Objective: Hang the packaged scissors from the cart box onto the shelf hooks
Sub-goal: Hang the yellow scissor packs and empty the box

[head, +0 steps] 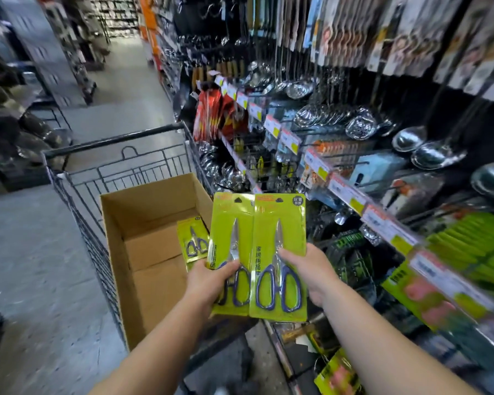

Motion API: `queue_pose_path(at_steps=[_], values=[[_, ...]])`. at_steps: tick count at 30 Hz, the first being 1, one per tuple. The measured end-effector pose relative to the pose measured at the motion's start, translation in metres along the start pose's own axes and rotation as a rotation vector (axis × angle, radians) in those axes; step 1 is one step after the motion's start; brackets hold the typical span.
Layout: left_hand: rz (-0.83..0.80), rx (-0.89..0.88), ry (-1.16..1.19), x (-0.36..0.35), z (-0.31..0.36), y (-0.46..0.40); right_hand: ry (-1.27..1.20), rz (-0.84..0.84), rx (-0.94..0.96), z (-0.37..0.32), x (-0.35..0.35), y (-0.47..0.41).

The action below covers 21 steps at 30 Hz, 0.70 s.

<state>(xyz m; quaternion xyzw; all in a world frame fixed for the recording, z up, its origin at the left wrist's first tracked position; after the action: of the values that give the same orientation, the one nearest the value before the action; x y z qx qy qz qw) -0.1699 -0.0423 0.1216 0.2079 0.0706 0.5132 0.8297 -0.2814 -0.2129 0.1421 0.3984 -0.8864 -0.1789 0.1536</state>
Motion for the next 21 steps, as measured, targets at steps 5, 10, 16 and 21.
queue_pose_path(at_steps=[5, 10, 16, 21], values=[[-0.057, -0.040, -0.053, -0.002, -0.002, 0.012, -0.015, 0.100, 0.040, 0.008, 0.011, 0.023], [-0.140, -0.019, -0.077, 0.005, -0.012, 0.015, -0.057, 0.185, 0.023, 0.022, 0.005, 0.049], [-0.233, -0.035, -0.119, 0.046, -0.022, 0.027, -0.125, 0.277, 0.001, 0.041, -0.037, 0.090], [-0.328, -0.035, -0.217, 0.068, -0.041, 0.035, -0.165, 0.439, -0.027, 0.076, -0.066, 0.127]])
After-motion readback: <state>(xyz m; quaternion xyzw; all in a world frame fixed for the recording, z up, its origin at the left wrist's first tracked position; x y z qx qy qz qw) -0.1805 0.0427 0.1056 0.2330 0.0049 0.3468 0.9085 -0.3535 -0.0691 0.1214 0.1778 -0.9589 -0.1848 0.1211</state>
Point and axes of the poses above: each hand's wrist, its own y-axis away from the middle knuckle, its own x-axis out of the back of the hand, z = x × y, the point moved 1 cm from there along -y, towards the middle knuckle, and after that the axes turned 3 degrees about -x, right-handed, at the moved point
